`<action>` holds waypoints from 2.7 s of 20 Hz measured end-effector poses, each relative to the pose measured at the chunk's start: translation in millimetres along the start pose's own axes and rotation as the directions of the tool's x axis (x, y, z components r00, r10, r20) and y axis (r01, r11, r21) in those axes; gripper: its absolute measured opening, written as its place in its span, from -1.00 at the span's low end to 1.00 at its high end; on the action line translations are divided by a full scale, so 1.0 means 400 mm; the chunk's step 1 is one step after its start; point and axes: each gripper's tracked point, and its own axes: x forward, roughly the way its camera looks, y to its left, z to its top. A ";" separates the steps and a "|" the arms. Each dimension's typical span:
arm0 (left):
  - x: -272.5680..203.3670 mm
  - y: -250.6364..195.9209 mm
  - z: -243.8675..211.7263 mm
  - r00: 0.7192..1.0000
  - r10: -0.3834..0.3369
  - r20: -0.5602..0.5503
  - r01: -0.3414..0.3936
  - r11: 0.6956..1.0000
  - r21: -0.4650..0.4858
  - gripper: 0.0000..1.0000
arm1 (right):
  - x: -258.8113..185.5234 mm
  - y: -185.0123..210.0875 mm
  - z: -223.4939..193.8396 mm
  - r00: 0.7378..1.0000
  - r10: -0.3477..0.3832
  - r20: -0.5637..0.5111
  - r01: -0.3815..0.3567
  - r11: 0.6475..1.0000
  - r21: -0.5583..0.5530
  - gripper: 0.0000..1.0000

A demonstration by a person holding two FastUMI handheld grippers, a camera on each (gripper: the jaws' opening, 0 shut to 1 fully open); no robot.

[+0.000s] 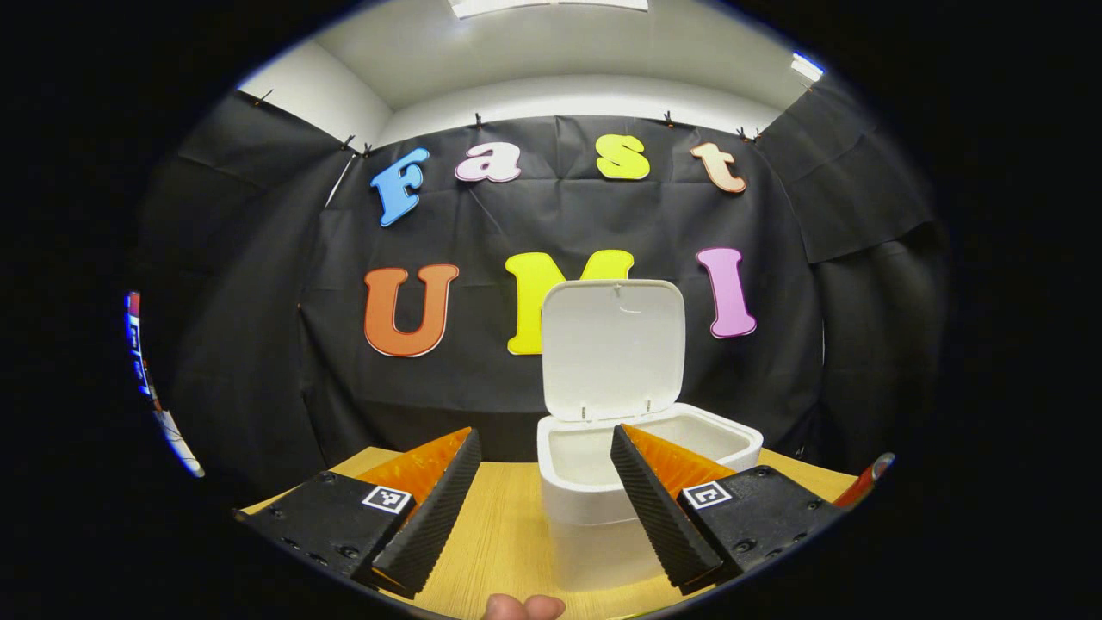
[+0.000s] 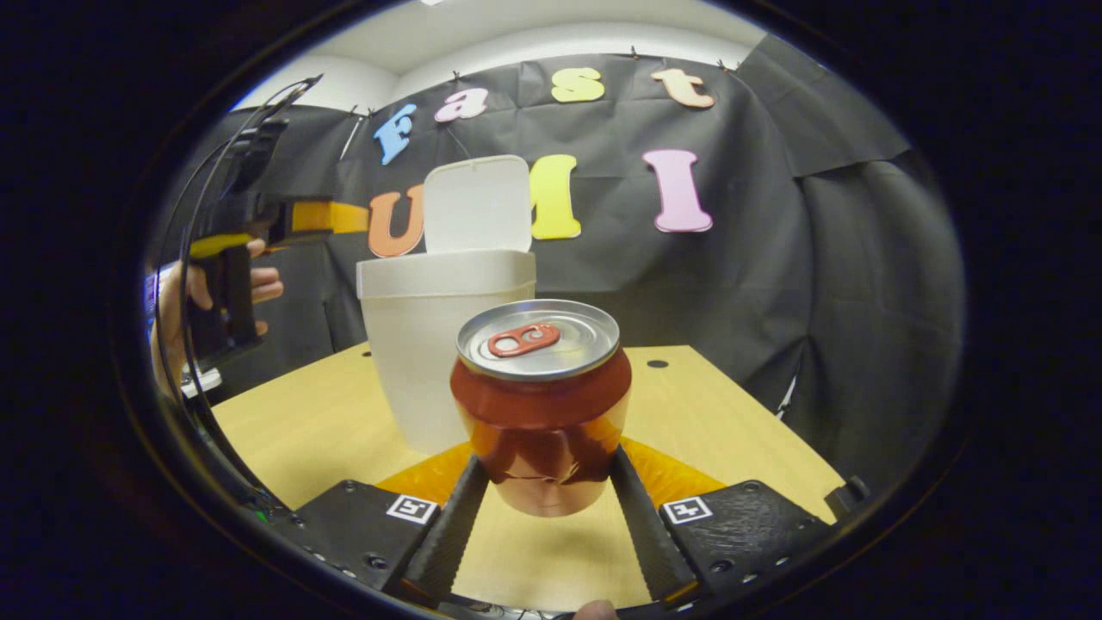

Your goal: Press the lid of the desktop garbage bin to open it, pick up the crumpled paper on the desktop and throw it into the bin, then pick up the pop can on the desktop and drop it into the bin, and finally close the garbage bin lid.

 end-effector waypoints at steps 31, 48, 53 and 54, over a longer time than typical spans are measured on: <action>-0.168 0.091 -0.199 1.000 0.028 -0.004 -0.028 1.000 0.014 0.97 | 0.443 0.339 0.484 0.981 0.184 -0.070 -0.190 0.977 -0.095 0.59; -0.155 0.026 -0.236 0.999 -0.043 -0.017 0.042 0.997 -0.061 0.97 | 0.508 0.280 0.477 0.994 0.032 -0.104 -0.044 0.993 -0.111 0.69; -0.162 0.037 -0.232 0.999 -0.036 -0.019 0.035 0.999 -0.037 0.96 | 0.508 0.283 0.478 0.994 0.044 -0.097 -0.050 0.997 -0.062 0.85; -0.162 0.043 -0.230 0.999 -0.031 -0.018 0.030 0.999 -0.038 0.96 | 0.504 0.285 0.486 0.995 0.046 -0.089 -0.052 0.996 -0.073 0.85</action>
